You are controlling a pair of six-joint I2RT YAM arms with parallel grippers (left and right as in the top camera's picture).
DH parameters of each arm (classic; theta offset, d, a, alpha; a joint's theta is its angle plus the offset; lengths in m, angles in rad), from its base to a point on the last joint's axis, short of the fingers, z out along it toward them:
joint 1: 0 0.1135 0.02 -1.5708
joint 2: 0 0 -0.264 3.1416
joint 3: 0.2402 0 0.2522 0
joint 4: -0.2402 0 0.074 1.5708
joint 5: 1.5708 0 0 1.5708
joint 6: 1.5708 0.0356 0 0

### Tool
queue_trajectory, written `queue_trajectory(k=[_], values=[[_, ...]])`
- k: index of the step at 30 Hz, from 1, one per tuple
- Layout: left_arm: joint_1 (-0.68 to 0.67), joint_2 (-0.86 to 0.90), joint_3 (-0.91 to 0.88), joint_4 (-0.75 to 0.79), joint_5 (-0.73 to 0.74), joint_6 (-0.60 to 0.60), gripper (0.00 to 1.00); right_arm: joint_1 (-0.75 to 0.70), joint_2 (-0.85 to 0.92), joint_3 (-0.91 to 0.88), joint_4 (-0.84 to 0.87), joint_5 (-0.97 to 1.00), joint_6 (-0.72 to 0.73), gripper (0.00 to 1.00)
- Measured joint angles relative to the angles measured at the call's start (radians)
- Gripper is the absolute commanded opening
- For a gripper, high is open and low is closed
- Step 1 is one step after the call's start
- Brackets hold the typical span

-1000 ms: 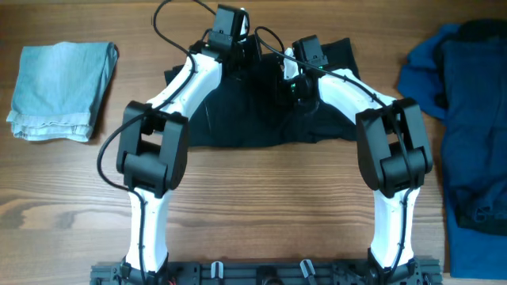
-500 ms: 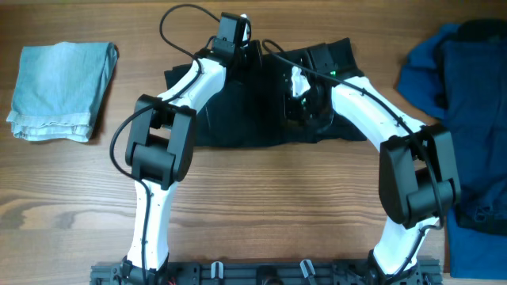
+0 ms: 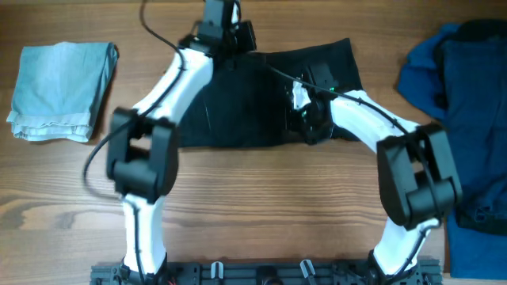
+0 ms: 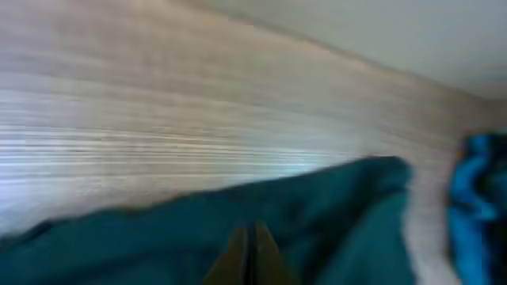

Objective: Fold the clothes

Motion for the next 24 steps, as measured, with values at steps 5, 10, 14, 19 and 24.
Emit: queue_trajectory(k=[5,10,14,19,24], values=[[0.019,-0.16,0.03,-0.225,0.0,0.0,0.04,-0.081,-0.214,0.055,-0.026,0.018,-0.044,0.2],[0.017,-0.153,0.028,-0.377,-0.01,-0.001,0.19,-0.262,-0.253,0.063,-0.091,0.051,-0.17,0.59],[-0.01,-0.153,0.019,-0.448,-0.021,-0.006,0.41,-0.404,-0.253,0.063,-0.084,0.09,-0.29,0.68],[-0.08,-0.147,-0.036,-0.451,-0.09,-0.01,0.48,-0.509,-0.246,0.063,-0.071,0.157,-0.384,0.68],[-0.08,-0.103,-0.058,-0.438,-0.121,-0.022,0.49,-0.517,-0.099,0.063,0.066,0.17,-0.441,0.69]])
